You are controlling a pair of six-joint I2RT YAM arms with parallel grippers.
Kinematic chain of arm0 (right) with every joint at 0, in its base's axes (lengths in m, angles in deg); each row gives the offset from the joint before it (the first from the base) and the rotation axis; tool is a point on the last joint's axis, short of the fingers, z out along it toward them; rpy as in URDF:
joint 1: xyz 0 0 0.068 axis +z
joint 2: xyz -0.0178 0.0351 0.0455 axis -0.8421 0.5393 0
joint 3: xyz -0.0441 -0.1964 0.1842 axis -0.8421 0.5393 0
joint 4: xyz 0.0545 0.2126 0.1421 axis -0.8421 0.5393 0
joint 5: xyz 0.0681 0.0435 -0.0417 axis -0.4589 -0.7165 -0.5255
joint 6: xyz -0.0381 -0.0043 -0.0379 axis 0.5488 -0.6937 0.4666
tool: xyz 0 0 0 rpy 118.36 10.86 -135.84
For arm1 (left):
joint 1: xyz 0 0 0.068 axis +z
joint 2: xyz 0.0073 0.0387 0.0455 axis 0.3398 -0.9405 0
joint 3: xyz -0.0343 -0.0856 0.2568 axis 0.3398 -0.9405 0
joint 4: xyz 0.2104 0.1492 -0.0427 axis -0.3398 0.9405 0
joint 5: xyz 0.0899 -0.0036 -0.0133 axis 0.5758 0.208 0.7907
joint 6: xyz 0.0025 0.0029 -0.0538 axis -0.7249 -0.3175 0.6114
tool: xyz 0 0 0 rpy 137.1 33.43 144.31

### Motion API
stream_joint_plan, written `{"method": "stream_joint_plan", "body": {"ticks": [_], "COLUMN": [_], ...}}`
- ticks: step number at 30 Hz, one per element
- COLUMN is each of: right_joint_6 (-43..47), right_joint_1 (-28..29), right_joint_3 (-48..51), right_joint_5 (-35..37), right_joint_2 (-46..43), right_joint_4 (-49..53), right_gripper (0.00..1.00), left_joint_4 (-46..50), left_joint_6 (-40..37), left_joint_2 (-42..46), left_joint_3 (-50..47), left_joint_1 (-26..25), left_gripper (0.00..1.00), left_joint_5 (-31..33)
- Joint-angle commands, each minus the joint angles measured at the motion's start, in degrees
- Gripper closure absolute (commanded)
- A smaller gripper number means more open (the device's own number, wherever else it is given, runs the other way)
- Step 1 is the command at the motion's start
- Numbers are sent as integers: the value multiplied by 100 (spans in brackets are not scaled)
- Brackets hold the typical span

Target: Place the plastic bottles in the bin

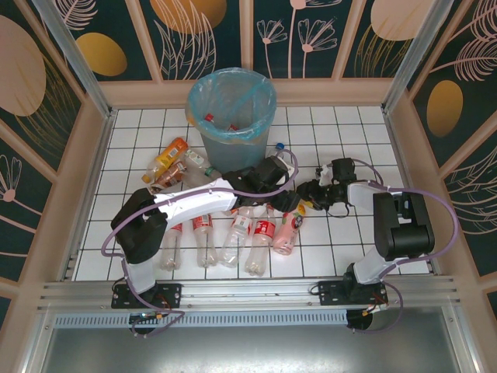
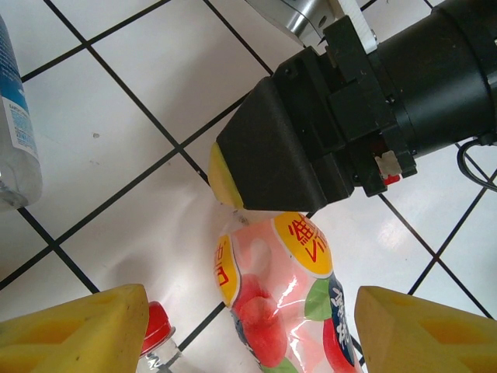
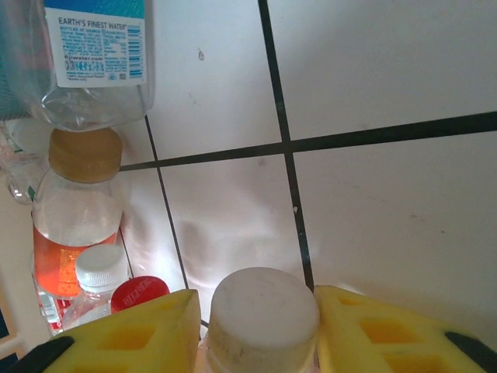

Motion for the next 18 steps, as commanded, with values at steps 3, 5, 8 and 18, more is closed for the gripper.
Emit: {"method": "stream_joint_plan", "body": {"ticks": [3,5,8,18], "right_joint_6": [100,133,184,298], "right_joint_1": [10,2,-6,-11], "right_joint_3": [-32,-72,-131,-439], "right_joint_5": [-74,17,122,848], "right_joint_2": [-23,-59,-90,-951], "right_joint_4": [-14,56,154,606], "right_gripper": [66,68,71,76], "left_joint_4": [-63,-64,-71,-54], "left_joint_6": [45,40,32,10], "left_joint_2": [203,248,297,687], "left_joint_3": [-41,-38,-38,-6], "left_joint_1": [-2,3,-2,1], "left_gripper": [29,29,29,29], "left_joint_5": [155,191,220,377]}}
